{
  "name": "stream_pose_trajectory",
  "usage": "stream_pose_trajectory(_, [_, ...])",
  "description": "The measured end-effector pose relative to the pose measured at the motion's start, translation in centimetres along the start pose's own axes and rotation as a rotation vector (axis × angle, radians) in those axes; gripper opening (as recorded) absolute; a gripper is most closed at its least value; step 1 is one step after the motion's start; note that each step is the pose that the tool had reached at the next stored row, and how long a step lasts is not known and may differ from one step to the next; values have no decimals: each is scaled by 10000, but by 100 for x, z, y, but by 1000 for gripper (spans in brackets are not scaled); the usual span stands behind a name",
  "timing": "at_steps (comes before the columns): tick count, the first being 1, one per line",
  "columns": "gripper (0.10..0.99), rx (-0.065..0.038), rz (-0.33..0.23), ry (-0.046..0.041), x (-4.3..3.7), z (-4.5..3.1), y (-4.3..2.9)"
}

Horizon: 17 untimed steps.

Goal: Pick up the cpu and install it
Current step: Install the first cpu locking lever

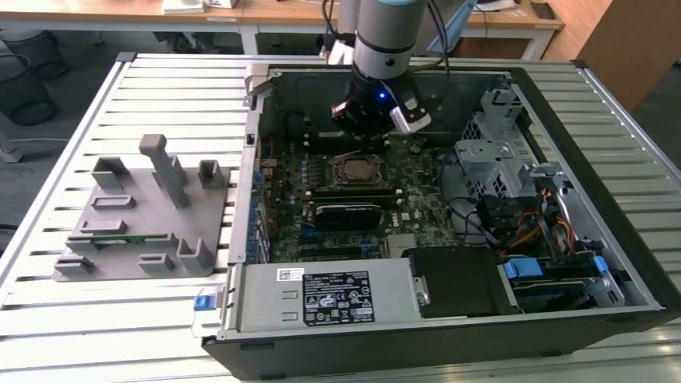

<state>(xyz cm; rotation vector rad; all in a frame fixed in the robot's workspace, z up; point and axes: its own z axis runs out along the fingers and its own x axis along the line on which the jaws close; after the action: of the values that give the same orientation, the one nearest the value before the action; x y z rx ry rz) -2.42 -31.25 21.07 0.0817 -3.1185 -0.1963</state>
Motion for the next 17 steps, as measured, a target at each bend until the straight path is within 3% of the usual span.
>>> stream_pose_trajectory(10, [106, 45, 0, 3, -23, 89, -12])
stream_pose_trajectory(14, [106, 53, 2, 3, -25, 91, -13])
stream_pose_trajectory(17, [106, 162, 2, 8, -26, 92, -13])
